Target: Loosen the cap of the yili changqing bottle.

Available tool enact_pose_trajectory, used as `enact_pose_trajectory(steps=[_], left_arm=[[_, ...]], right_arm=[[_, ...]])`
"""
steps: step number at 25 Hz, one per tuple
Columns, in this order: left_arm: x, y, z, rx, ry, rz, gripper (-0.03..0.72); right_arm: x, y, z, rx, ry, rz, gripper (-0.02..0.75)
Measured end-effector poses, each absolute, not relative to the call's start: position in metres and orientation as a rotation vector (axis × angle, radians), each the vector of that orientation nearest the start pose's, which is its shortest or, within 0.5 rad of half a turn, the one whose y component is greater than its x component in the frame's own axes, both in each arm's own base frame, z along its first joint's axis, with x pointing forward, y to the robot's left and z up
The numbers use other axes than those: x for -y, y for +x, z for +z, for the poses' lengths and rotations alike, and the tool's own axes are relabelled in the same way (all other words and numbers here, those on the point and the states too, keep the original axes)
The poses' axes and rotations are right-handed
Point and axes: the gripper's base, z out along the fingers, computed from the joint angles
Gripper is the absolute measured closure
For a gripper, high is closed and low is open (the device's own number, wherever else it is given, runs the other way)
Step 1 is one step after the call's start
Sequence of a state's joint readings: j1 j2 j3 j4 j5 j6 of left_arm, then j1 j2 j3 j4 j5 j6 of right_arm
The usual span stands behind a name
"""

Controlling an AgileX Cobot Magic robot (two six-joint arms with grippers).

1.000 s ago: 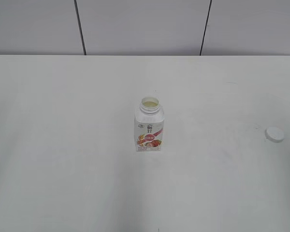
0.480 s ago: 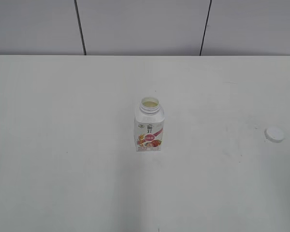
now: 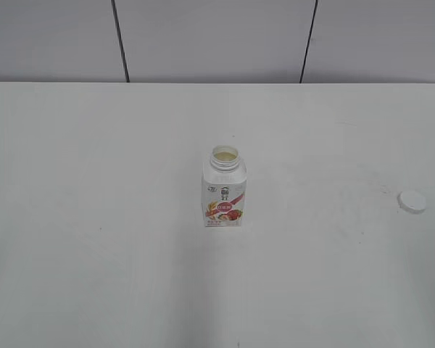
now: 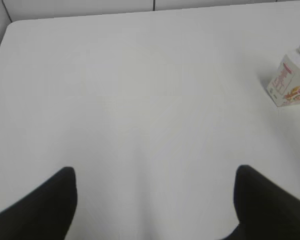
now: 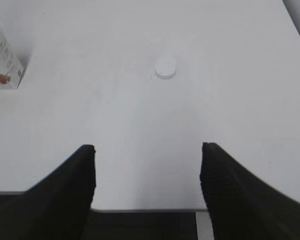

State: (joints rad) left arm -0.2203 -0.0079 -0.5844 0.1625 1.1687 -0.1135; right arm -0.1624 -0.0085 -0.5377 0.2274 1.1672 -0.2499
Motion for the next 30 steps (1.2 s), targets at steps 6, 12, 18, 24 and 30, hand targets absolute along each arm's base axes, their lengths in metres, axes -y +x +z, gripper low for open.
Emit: enact_pose_trajectory(steps=[6, 12, 18, 24, 30], left_arm=[[-0.011, -0.006, 0.283, -2.008, 0.128, -0.05, 0.106], [-0.009, -0.007, 0.283, -2.01, 0.134, -0.08, 0.106], [-0.007, -0.007, 0.283, -2.012, 0.115, -0.104, 0.113], [-0.005, -0.008, 0.283, -2.014, -0.022, -0.026, 0.114], [-0.004, -0.008, 0.282, -2.014, -0.054, -0.009, 0.115]], right_arm=[[-0.02, -0.008, 0.278, -2.056, -0.111, 0.015, 0.216], [-0.02, -0.008, 0.278, -2.052, -0.11, 0.014, 0.216], [-0.019, -0.008, 0.278, -2.053, -0.11, 0.004, 0.216], [-0.018, -0.009, 0.278, -2.049, -0.179, 0.043, 0.216], [-0.014, -0.009, 0.277, -2.055, -0.204, -0.023, 0.216]])
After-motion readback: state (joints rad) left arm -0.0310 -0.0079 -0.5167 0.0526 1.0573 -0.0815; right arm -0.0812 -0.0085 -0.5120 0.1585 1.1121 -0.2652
